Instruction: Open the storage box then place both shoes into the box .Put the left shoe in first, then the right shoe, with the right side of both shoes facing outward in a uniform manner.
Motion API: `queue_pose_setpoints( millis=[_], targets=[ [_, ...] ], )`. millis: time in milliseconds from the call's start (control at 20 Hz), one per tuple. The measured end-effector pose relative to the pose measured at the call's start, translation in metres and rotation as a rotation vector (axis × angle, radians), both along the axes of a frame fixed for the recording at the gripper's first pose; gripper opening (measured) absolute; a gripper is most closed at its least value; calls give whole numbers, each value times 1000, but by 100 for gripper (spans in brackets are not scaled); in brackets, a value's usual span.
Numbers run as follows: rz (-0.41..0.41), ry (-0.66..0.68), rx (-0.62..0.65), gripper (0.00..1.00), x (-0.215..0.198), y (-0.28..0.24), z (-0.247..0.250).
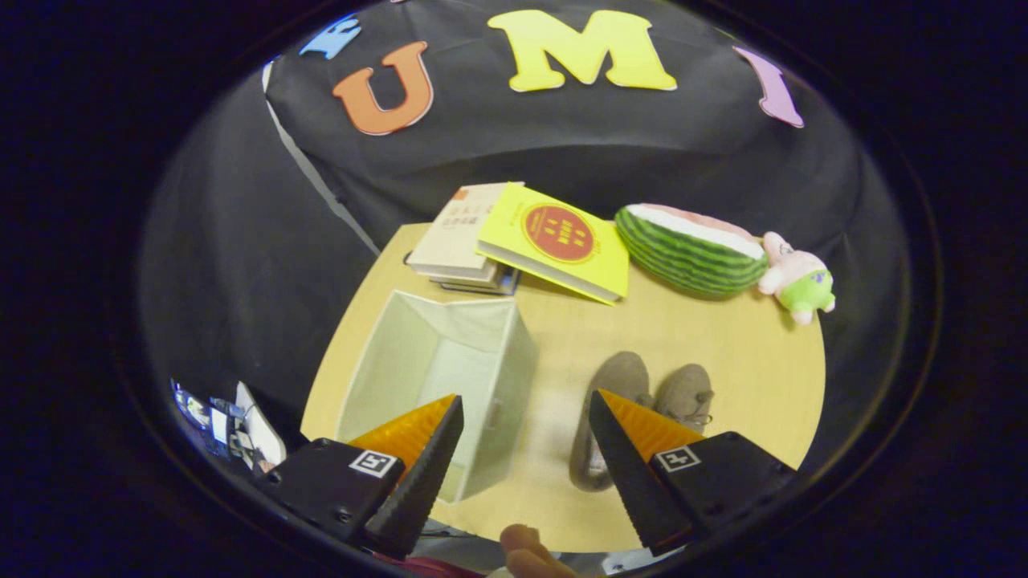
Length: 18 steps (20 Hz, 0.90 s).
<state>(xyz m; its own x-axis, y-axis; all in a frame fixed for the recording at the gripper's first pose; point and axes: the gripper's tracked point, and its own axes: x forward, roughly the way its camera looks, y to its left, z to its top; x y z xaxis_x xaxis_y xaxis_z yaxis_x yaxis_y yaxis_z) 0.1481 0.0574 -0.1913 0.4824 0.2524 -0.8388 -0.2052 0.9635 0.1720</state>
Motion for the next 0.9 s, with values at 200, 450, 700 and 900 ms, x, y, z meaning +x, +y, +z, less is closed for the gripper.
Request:
queue_pose_setpoints(
  millis=[200,450,700,900],
  targets=[
    [31,87,6,100,-10,-29,-49],
    [4,203,23,99,-19,-62,-97],
    [43,247,-10,90,-17,-81,-135],
    [27,321,33,79,-17,-77,-157]
  ],
)
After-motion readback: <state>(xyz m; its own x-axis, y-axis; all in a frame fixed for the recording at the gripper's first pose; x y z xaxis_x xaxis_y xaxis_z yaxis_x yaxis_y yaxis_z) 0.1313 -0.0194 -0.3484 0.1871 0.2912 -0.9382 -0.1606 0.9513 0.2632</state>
